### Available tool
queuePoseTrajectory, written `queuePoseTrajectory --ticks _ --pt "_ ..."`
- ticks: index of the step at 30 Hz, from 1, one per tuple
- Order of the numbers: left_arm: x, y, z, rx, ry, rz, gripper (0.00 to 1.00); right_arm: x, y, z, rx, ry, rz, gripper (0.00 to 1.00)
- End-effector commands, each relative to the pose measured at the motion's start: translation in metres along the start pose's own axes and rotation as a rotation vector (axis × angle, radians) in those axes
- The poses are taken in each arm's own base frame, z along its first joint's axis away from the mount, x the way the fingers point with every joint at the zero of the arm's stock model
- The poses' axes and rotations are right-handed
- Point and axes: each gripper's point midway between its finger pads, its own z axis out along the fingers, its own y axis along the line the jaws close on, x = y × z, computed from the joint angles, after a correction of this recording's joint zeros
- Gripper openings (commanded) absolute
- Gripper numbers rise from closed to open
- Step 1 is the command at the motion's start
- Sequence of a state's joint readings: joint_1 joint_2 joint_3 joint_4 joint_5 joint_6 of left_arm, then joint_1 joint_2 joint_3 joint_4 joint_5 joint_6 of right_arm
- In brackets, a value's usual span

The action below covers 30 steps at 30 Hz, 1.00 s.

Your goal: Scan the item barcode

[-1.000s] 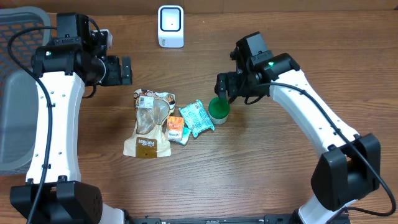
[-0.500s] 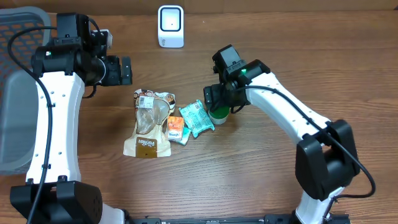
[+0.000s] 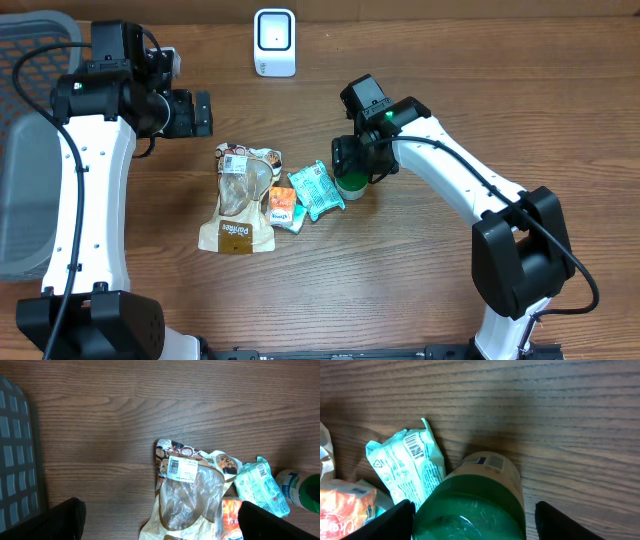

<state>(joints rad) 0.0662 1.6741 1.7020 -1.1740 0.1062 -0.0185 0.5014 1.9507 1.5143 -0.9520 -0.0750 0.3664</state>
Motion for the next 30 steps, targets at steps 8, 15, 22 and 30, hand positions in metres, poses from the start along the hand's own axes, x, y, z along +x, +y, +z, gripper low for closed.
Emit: queuePoseTrajectory --ticks 8,15,22,30 --pt "-0.006 -0.001 -0.002 0.012 -0.016 0.016 1.00 0.013 0.000 0.005 0.019 0.039 0.008 0.65" --pt "-0.006 -0.001 -0.002 0.012 -0.016 0.016 1.00 0.001 -0.002 -0.008 0.014 0.018 -0.199 0.46" --pt "-0.006 -0.001 -0.002 0.012 -0.016 0.016 1.00 -0.014 0.004 -0.029 0.004 -0.029 -0.519 0.45" --pt "-0.006 -0.001 -0.002 0.012 -0.016 0.016 1.00 -0.004 -0.001 -0.029 0.007 0.020 -1.104 0.46"
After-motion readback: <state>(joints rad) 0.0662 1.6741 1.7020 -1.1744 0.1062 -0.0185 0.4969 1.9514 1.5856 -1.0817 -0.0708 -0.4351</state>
